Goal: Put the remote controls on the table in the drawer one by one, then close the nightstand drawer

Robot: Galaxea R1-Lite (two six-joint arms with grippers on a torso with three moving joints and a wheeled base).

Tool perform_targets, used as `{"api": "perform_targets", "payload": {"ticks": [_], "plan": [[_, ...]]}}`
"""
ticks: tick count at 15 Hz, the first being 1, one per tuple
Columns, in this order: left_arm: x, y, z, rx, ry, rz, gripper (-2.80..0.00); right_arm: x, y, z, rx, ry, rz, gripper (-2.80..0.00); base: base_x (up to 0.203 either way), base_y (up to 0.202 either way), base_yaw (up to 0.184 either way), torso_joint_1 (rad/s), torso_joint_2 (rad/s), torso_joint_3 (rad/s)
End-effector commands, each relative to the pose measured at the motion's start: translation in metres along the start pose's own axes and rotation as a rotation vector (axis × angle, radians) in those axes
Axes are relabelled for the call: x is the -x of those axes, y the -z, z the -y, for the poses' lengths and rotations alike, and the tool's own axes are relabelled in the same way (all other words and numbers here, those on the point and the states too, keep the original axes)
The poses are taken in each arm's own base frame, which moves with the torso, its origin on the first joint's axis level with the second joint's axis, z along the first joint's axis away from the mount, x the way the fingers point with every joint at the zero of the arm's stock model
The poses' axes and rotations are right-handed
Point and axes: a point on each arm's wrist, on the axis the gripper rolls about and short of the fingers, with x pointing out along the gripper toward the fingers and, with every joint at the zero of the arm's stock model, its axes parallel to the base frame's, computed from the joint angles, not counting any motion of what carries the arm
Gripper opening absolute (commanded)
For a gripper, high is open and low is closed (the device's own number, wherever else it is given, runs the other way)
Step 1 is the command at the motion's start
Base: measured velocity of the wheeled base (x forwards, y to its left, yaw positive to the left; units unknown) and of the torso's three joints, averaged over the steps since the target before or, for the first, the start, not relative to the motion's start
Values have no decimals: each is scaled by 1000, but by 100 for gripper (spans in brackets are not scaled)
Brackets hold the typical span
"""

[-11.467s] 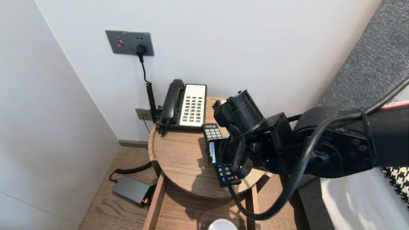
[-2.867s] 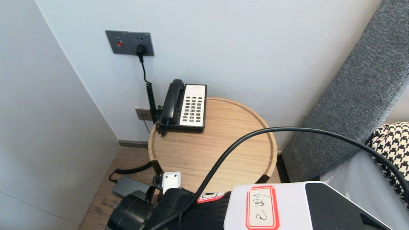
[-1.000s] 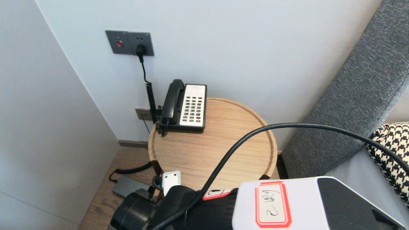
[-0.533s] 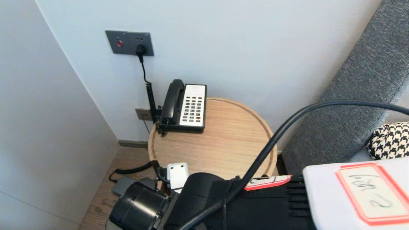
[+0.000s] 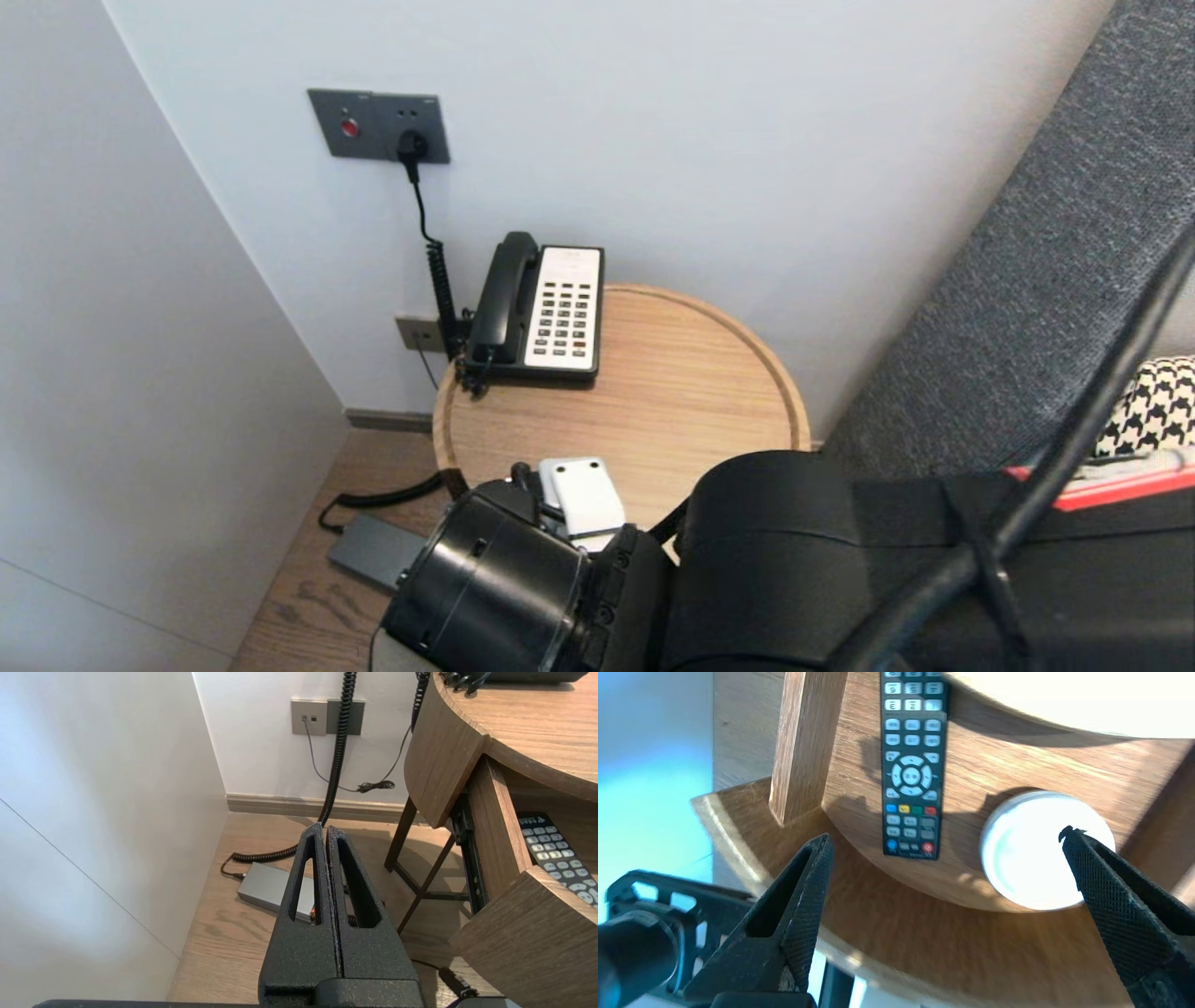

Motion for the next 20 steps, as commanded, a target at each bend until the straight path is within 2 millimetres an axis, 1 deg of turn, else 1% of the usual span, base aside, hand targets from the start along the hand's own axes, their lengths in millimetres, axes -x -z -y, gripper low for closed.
{"api": "perform_targets", "payload": {"ticks": [1,3,5,8,9,15,20], "plan": [[-1,3,0,0,0,-11,-280,23,-4,13,-18,-26,23,0,0,0,0,0,0,0],[-1,3,0,0,0,-11,-280,30,-6,21,-32,-42,41,0,0,0,0,0,0,0],[-1,3,0,0,0,-11,-280,35,-13,36,-52,-42,68,0,0,0,0,0,0,0],[-1,3,0,0,0,-11,-280,44,-34,61,-110,-31,115,0,0,0,0,0,0,0],[-1,3,0,0,0,-11,-280,46,-39,66,-118,-30,122,0,0,0,0,0,0,0],[-1,3,0,0,0,-11,-280,47,-70,107,-191,32,164,0,0,0,0,0,0,0],[-1,3,0,0,0,-11,-280,53,-81,135,-219,85,190,0,0,0,0,0,0,0]]}}
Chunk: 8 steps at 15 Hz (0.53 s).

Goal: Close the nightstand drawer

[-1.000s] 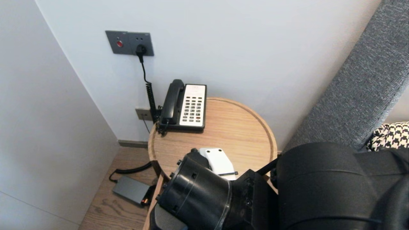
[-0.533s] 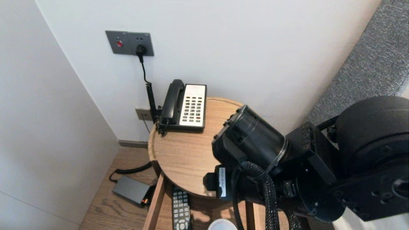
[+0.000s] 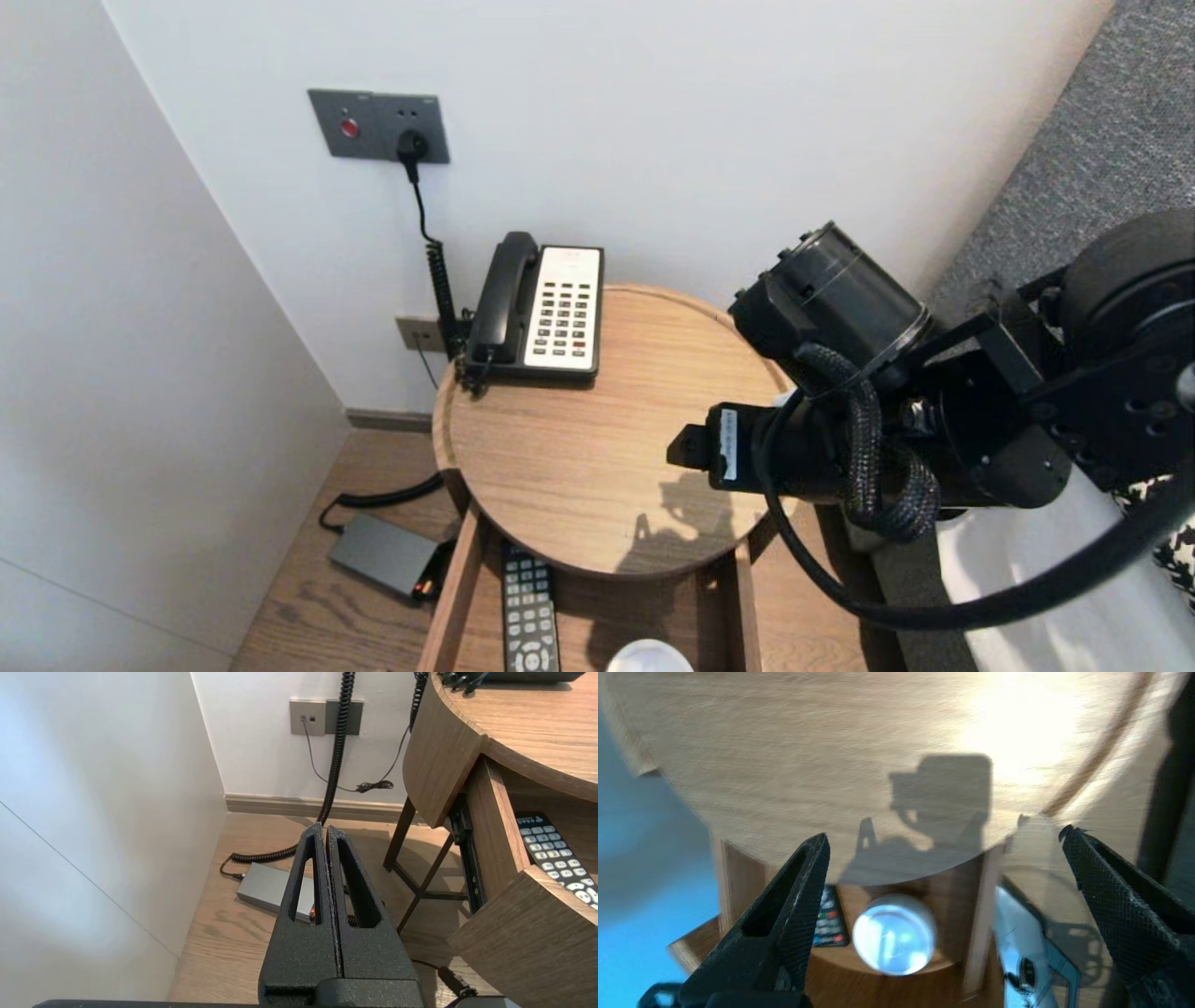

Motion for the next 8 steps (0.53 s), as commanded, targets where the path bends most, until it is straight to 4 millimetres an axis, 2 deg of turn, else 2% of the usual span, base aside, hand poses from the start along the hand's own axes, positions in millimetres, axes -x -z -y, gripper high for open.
{"api": "perform_targets", "payload": {"ticks": [1,4,5,8], "plan": [[-1,3,0,0,0,-11,-280,3,-7,17,-23,32,18,0,0,0,0,0,0,0],[-1,3,0,0,0,-11,-280,12,-15,40,-47,42,23,0,0,0,0,0,0,0],[-1,3,0,0,0,-11,-280,15,-15,48,-47,46,23,-280,0,0,0,0,0,0],[-1,3,0,0,0,-11,-280,29,-6,62,-32,46,19,-280,0,0,0,0,0,0]]}}
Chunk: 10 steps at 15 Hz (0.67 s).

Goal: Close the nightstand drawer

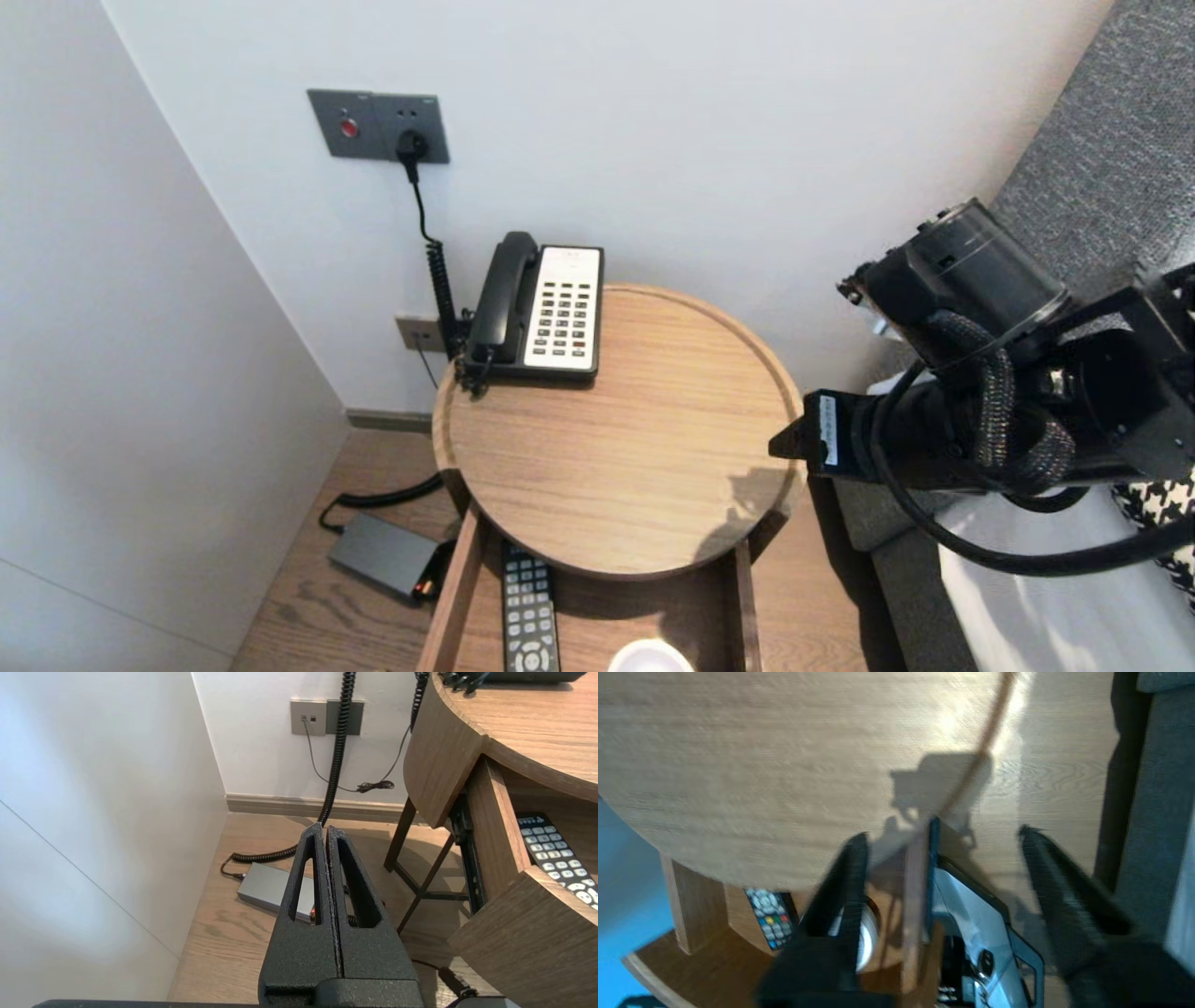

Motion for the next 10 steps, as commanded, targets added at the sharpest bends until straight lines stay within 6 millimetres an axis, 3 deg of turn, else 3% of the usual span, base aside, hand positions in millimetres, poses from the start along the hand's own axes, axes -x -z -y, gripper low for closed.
{"api": "perform_targets", "payload": {"ticks": [1,6,10], "plan": [[-1,3,0,-1,0,-11,-280,16,7,14,-5,-5,11,-280,0,0,0,0,0,0],[-1,3,0,-1,0,-11,-280,41,40,42,54,-26,-81,-280,0,0,0,0,0,0],[-1,3,0,-1,0,-11,-280,36,74,64,181,-44,-243,-280,0,0,0,0,0,0]]}}
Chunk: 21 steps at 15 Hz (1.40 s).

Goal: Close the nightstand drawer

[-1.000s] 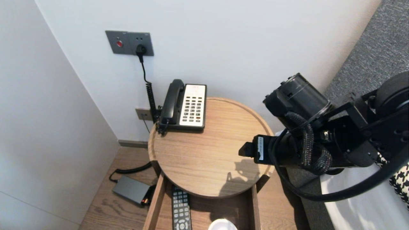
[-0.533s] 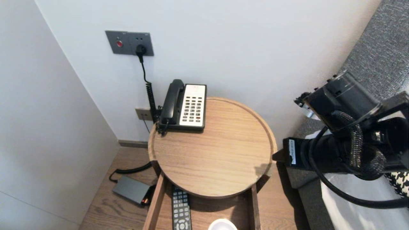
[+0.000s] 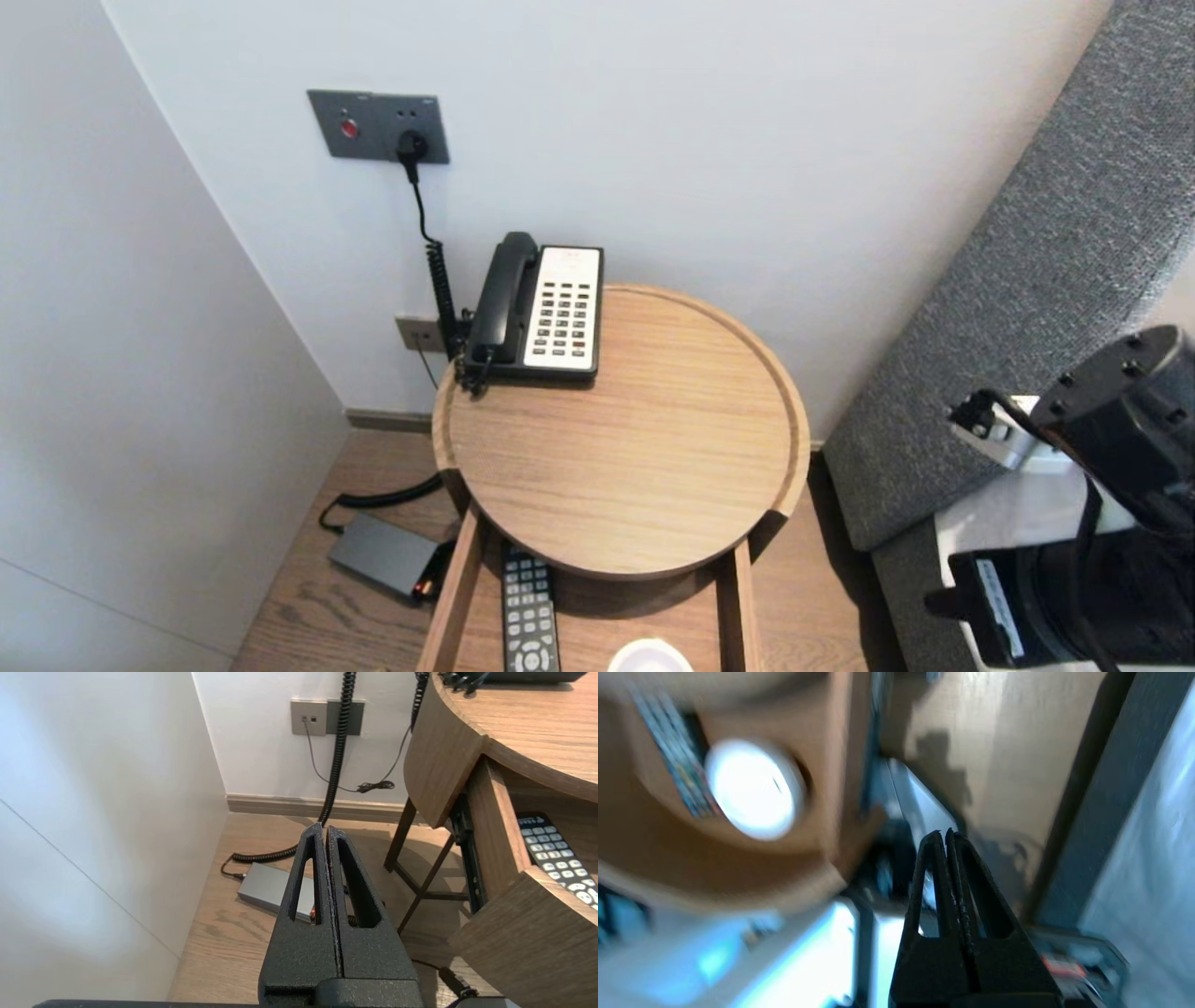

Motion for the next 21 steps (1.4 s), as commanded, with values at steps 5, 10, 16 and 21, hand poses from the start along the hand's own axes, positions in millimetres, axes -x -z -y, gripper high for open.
{"api": "perform_targets", "payload": {"ticks": [5,10,16,21], "plan": [[-1,3,0,0,0,-11,-280,-24,48,-3,252,-14,-199,-280,0,0,0,0,0,0],[-1,3,0,0,0,-11,-280,-35,69,-27,397,-81,-322,-280,0,0,0,0,0,0],[-1,3,0,0,1,-11,-280,-49,81,-39,458,-142,-442,-280,0,0,0,0,0,0],[-1,3,0,0,0,-11,-280,-77,89,-64,510,-170,-443,-280,0,0,0,0,0,0]]}}
